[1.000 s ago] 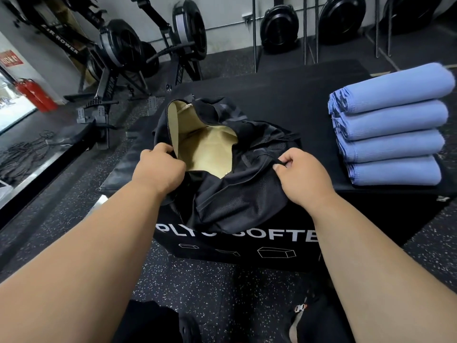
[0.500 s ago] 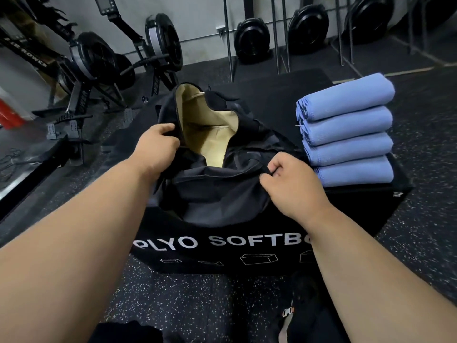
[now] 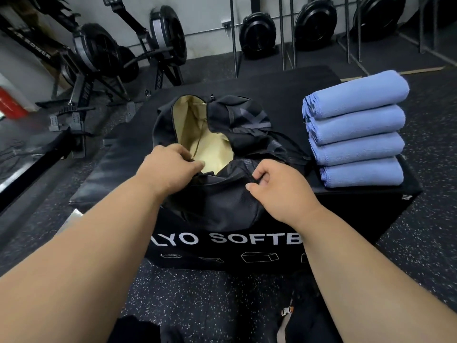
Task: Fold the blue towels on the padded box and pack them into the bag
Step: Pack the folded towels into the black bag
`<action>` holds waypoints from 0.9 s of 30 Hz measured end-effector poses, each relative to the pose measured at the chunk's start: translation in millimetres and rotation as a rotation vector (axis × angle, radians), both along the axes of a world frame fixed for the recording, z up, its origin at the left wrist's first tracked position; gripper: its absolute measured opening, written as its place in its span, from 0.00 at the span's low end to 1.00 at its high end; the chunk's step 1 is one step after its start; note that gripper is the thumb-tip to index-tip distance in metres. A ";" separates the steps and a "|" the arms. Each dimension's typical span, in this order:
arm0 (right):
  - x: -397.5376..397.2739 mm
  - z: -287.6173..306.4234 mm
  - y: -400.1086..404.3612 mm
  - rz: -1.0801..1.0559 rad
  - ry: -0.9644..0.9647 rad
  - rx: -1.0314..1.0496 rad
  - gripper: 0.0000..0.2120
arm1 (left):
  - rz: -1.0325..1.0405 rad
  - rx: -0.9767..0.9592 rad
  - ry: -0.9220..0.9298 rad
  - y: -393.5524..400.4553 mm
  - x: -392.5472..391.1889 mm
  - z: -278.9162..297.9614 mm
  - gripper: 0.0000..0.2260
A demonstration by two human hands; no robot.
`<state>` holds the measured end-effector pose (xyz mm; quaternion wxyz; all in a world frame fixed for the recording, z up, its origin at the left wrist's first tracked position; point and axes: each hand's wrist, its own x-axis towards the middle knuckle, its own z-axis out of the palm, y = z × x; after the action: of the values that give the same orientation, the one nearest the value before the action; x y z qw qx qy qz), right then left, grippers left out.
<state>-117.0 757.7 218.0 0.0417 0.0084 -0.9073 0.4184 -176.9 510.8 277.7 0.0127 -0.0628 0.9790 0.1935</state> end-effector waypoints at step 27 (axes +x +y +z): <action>-6.3 -24.7 -7.3 0.042 -0.085 0.098 0.10 | -0.231 -0.470 -0.257 -21.1 -36.0 -8.6 0.27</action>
<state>-123.3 750.4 193.3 -0.0062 0.0117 -0.9272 0.3743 -212.9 489.8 269.1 0.1437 0.0236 0.9880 -0.0510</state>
